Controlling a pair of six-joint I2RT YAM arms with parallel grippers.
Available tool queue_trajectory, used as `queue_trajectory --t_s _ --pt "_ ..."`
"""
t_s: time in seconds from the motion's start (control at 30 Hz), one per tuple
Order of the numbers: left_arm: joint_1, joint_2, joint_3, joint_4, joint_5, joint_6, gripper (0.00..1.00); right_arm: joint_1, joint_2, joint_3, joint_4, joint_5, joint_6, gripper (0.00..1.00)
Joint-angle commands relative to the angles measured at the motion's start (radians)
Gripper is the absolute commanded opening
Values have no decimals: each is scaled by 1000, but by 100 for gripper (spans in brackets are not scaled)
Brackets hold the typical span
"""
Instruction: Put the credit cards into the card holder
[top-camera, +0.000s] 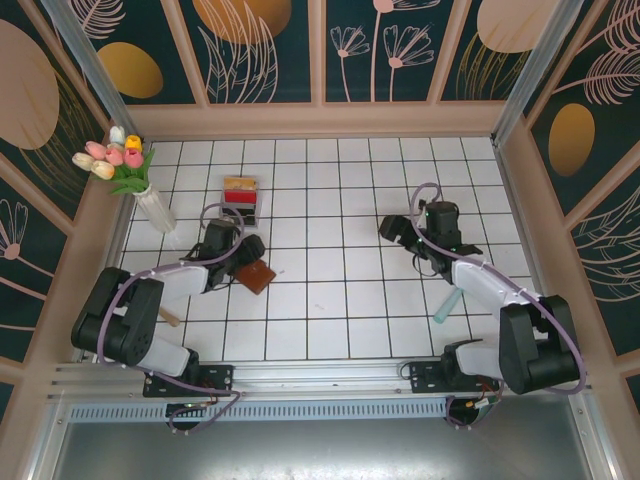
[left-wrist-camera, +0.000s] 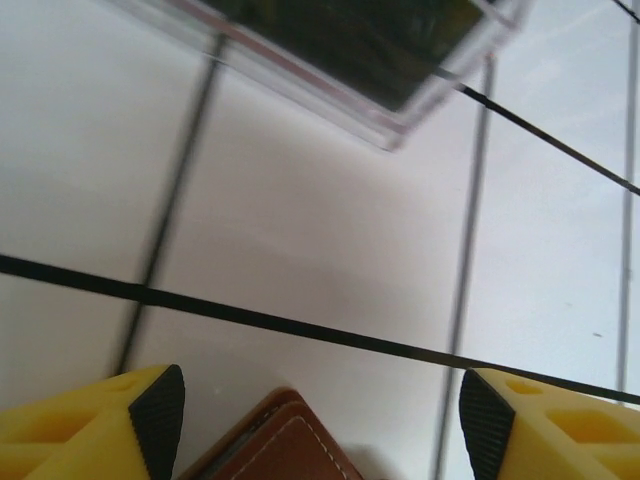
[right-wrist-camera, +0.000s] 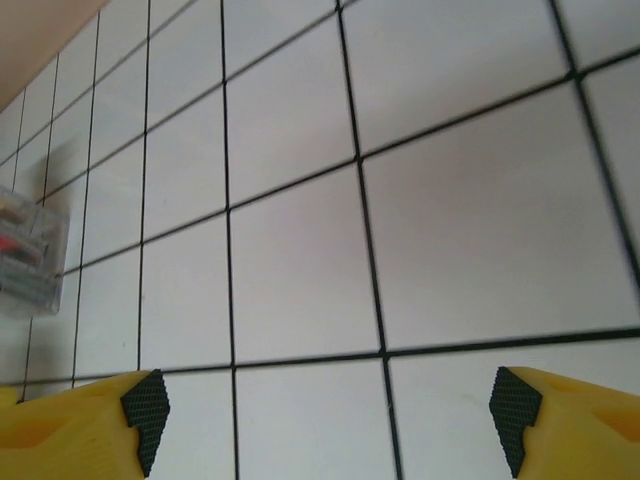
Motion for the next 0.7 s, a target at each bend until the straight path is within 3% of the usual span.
queue_trajectory --t_s 0.0,0.23,0.33,0.53,0.67 --pt "-134 78 64 48 167 -114 75 55 -29 -29 -5 -41 24 83" --pt "-272 154 124 200 156 -256 74 169 -29 -40 0 -20 59 77" --pt "-277 108 151 145 121 -235 76 205 -28 -38 -10 -12 66 74" --pt "-277 -84 136 -58 -60 -181 80 272 1 -6 -7 -59 52 62" --pt "-277 -151 72 -84 -9 -223 77 333 64 44 -20 -111 33 48"
